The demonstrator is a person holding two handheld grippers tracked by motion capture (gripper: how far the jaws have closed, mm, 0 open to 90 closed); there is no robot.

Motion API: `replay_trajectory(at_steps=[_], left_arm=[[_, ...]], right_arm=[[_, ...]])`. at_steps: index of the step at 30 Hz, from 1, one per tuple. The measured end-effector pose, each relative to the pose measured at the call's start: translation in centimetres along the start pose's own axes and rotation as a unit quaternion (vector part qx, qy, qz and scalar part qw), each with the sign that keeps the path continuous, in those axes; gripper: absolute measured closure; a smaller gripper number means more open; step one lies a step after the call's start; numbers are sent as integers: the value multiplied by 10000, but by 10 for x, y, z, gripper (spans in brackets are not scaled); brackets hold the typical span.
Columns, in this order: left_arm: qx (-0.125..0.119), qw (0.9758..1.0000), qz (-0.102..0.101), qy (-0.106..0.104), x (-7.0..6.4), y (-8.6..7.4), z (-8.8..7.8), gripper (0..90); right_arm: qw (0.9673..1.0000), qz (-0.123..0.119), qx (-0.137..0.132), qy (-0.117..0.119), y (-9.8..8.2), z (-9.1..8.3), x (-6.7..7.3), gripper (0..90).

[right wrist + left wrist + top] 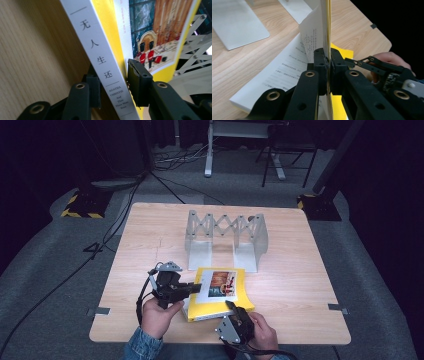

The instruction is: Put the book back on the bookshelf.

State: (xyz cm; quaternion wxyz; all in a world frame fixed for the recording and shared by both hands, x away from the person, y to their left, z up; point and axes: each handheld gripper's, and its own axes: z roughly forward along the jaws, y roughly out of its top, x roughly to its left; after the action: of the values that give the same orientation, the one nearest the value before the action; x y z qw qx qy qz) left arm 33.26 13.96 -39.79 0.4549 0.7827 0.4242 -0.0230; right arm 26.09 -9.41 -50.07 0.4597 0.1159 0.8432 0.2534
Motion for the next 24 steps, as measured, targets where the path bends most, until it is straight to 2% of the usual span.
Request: replay_trajectory(at_steps=[3,7,9,10,14,18,21,22,24], left_arm=[[-44,10000,-64,-28,3,0,-1,848],[-100,9998,-190,20,9,-1,-4,806],[-209,9991,-334,180,16,-3,-7,724],[-272,9987,-393,192,18,-4,-9,696],[-660,9957,-629,173,28,-7,-22,581],[-896,9930,-740,214,35,-10,-33,560],[-1086,9898,-838,380,42,-16,-44,553],[-1129,9888,-843,484,46,-19,-48,553],[-1194,9868,-859,679,50,-24,-54,553]], right_arm=[[9996,-233,15,-126,2,-3,2,692],[9995,-293,9,-143,4,-7,2,703],[9992,-338,-59,-183,6,-12,1,726],[9993,-324,-70,-178,6,-13,0,732],[9996,-210,-143,-121,8,-19,-6,752],[9998,-123,-152,-14,8,-21,-12,755],[9998,-22,-169,42,8,-23,-17,756],[9996,148,-222,124,8,-26,-25,759],[9989,327,-282,189,8,-30,-33,761]])
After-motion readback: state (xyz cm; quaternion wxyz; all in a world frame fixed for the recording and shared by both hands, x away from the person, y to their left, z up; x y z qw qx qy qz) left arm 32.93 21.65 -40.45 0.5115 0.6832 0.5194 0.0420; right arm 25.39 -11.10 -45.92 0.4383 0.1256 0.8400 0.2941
